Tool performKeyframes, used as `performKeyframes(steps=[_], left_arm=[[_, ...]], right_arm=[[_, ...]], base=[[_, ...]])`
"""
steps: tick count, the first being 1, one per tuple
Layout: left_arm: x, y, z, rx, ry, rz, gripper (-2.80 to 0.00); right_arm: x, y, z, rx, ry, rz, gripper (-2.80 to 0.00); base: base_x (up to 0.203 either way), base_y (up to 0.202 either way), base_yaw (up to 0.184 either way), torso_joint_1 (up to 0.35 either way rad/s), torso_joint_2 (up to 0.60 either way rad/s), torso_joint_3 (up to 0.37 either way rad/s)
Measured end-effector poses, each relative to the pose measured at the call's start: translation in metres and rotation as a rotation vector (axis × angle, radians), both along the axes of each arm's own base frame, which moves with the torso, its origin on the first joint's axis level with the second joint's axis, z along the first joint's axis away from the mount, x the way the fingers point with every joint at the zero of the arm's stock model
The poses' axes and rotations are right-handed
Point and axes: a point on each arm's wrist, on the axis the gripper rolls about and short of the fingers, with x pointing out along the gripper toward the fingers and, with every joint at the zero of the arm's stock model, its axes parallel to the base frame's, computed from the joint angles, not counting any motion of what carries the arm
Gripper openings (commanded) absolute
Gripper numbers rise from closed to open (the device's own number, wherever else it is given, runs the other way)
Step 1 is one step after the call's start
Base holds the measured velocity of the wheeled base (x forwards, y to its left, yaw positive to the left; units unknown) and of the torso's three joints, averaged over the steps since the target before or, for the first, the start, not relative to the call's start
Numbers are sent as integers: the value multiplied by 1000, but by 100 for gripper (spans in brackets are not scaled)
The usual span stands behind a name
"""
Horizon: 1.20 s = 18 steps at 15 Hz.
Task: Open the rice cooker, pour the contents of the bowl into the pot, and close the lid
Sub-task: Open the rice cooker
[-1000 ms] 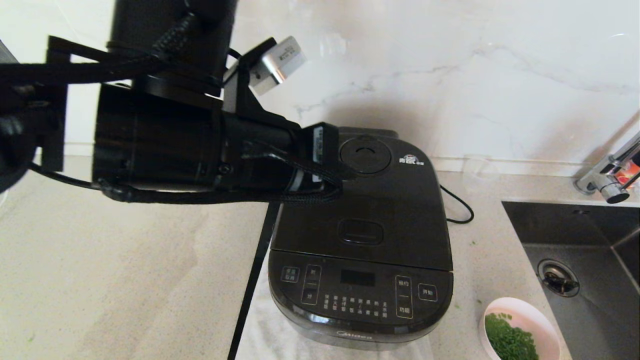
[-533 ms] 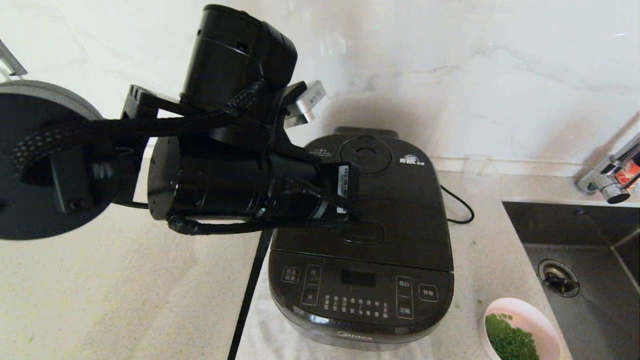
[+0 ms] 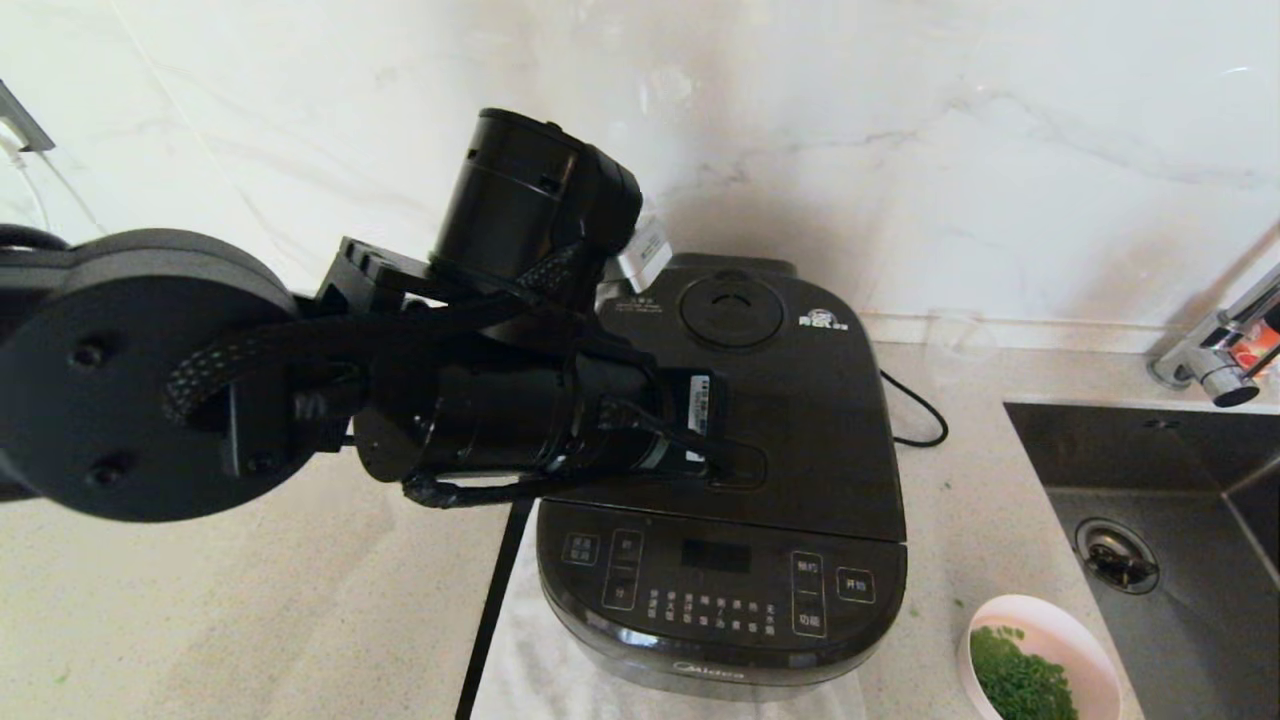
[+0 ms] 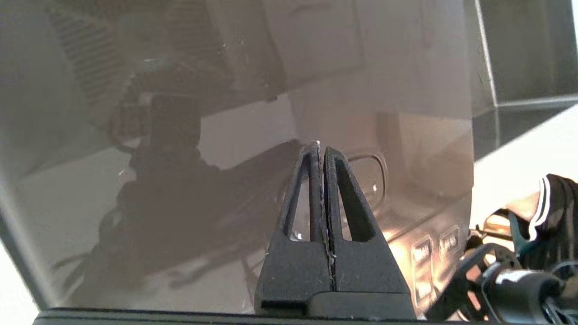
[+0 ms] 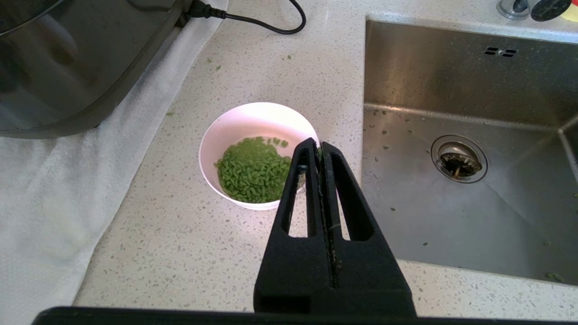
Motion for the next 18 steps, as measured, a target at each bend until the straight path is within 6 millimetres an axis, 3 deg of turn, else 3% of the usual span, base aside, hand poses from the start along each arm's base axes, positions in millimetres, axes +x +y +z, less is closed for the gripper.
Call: performKeyframes(steps=[7, 18], left_arm=[[1, -3, -4, -14, 12, 7, -280], [-20, 3, -15, 19, 36, 18, -280]], right_arm=[[0, 0, 0, 0, 0, 0, -280], [0, 0, 0, 0, 0, 0, -280]], base=[[0, 0, 0, 0, 0, 0], [0, 0, 0, 0, 0, 0]])
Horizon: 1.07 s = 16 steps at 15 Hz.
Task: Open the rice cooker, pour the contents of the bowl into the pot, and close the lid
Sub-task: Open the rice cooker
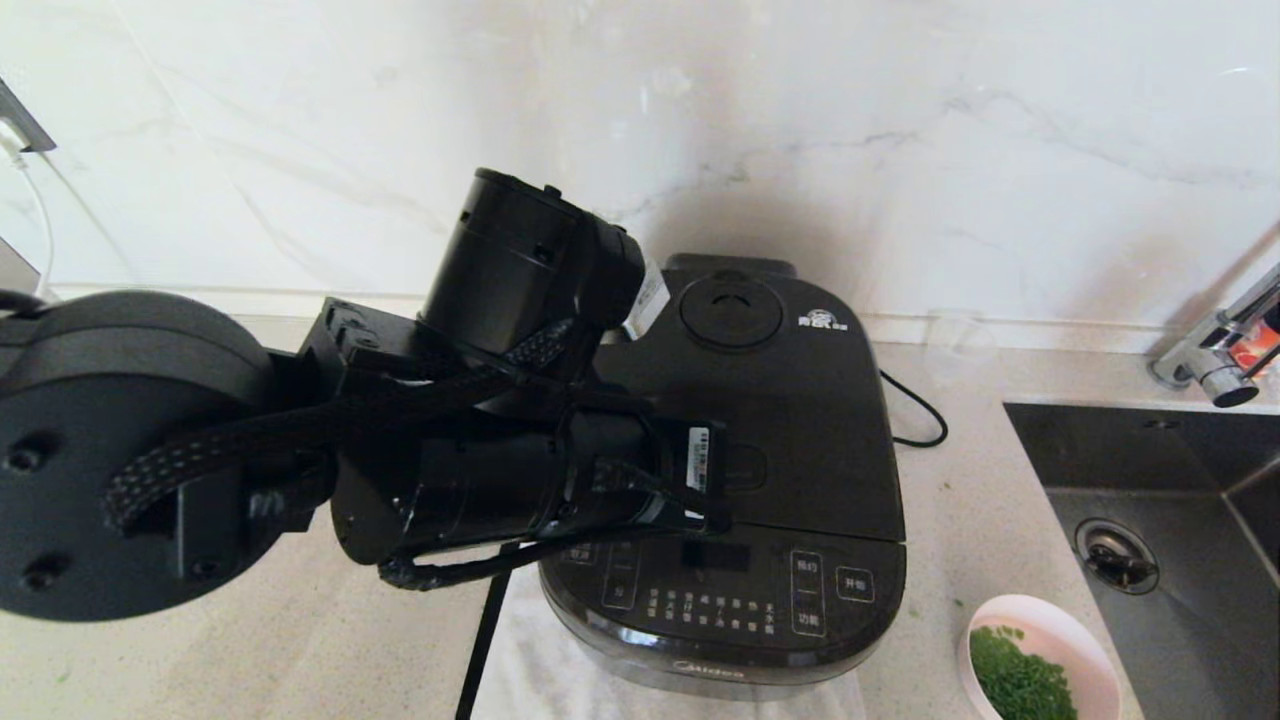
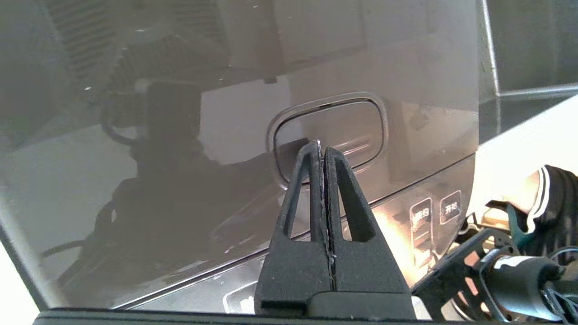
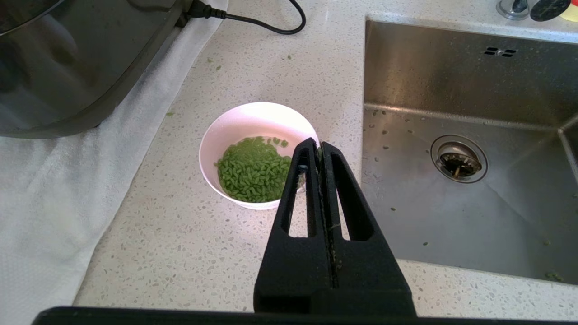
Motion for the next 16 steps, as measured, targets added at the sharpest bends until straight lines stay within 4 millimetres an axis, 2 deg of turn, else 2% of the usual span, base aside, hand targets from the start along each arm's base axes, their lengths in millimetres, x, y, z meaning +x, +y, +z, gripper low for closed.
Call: performKeyframes(steps=[9, 11, 16], left_arm=[[-1, 1, -7, 18, 14, 1, -280], [0, 0, 5, -51, -30, 8, -280], [-11, 14, 58, -225, -156, 8, -280]], right_arm=[[0, 0, 0, 0, 0, 0, -280], [0, 0, 0, 0, 0, 0, -280], [0, 0, 0, 0, 0, 0, -280]], base=[[0, 0, 0, 0, 0, 0], [0, 0, 0, 0, 0, 0], [0, 0, 0, 0, 0, 0]])
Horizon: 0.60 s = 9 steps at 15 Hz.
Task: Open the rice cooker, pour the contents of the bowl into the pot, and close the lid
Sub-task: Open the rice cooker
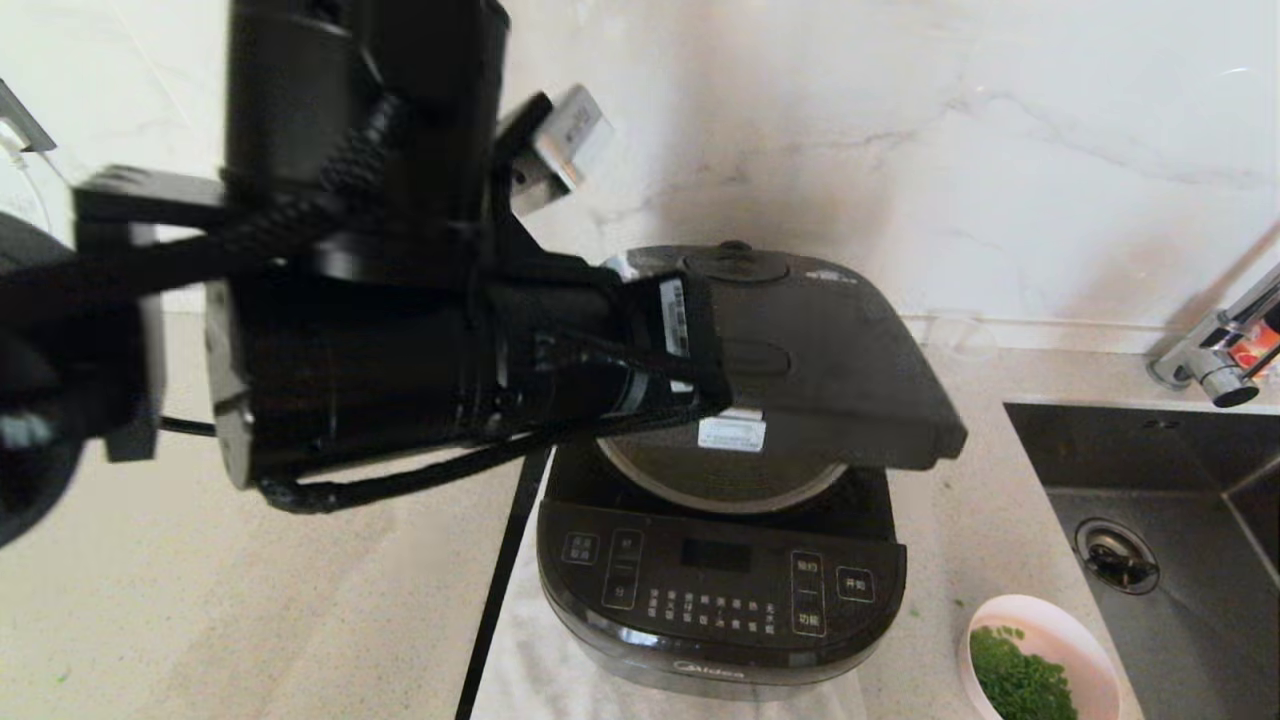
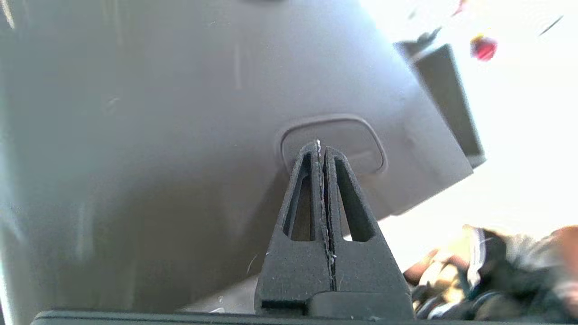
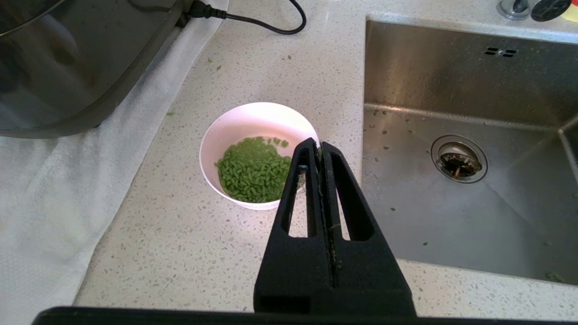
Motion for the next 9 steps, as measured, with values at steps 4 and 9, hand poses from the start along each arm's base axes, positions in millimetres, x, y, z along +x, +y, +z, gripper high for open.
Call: performKeyframes(steps=[4, 9], left_arm=[[-16, 24, 46, -139, -135, 21, -280], [-47, 77, 94, -273, -295, 53, -280]], right_arm=[[0, 0, 0, 0, 0, 0, -280], [0, 0, 0, 0, 0, 0, -280]], base=[[0, 0, 0, 0, 0, 0], [0, 0, 0, 0, 0, 0]])
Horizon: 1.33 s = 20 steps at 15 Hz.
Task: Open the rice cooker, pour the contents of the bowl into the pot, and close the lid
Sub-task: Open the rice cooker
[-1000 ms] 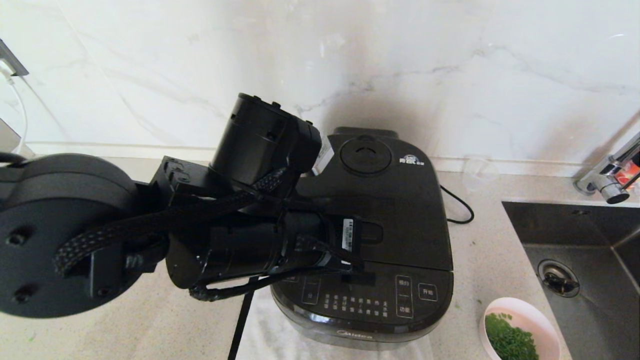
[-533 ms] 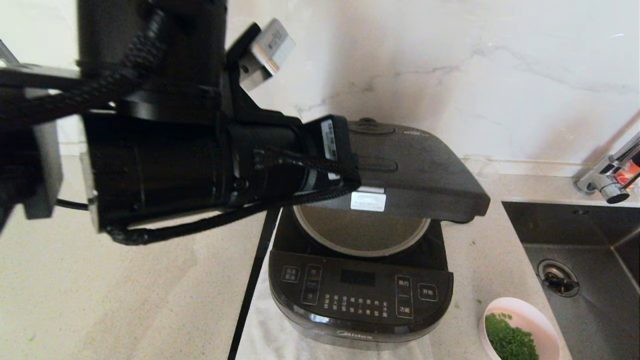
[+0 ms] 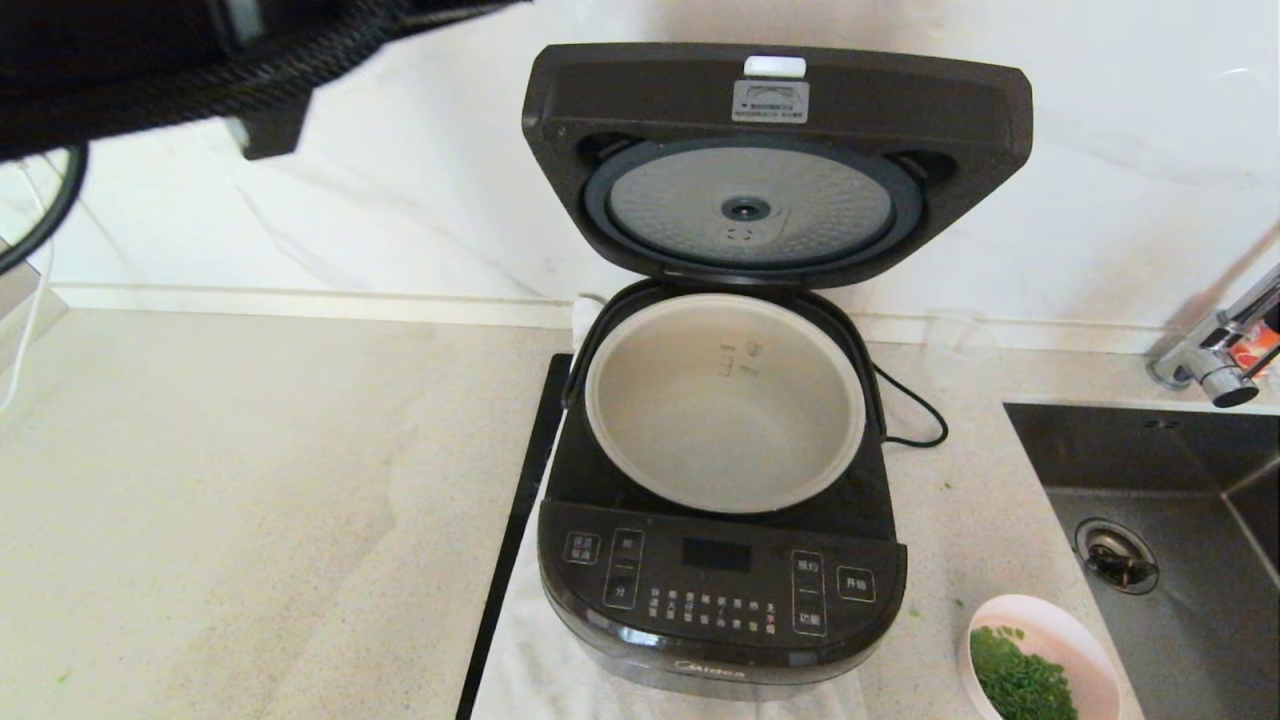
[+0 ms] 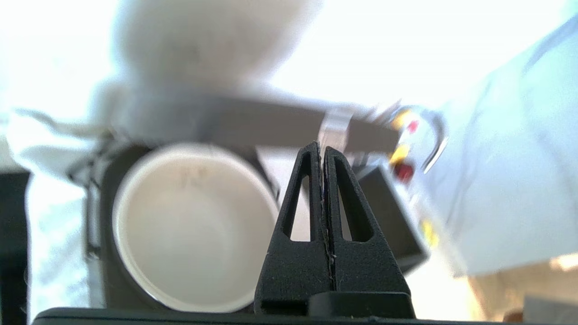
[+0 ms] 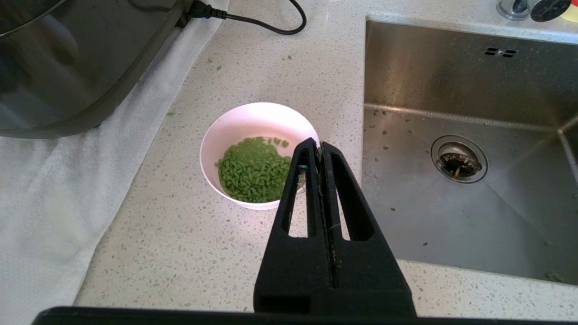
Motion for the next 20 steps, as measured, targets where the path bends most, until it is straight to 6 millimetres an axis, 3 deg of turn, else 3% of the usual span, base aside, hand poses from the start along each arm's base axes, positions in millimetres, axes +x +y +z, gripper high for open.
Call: performKeyframes(steps=[3, 5, 8, 11, 14, 20], left_arm=[[-20, 29, 12, -49, -35, 8, -280], [-36, 46, 5, -8, 7, -12, -280], [-61, 68, -25, 162, 204, -162, -280], [-76, 78, -70, 341, 461, -345, -280], [-63, 61, -90, 337, 493, -438, -280], [-17, 9, -89, 219, 448, -542, -280]], right_arm=[[0, 0, 0, 0, 0, 0, -280], [0, 0, 0, 0, 0, 0, -280], [0, 0, 0, 0, 0, 0, -280], [0, 0, 0, 0, 0, 0, -280], [0, 0, 0, 0, 0, 0, -280], [0, 0, 0, 0, 0, 0, -280]], base=[[0, 0, 0, 0, 0, 0], [0, 0, 0, 0, 0, 0], [0, 0, 0, 0, 0, 0], [0, 0, 0, 0, 0, 0], [0, 0, 0, 0, 0, 0], [0, 0, 0, 0, 0, 0]])
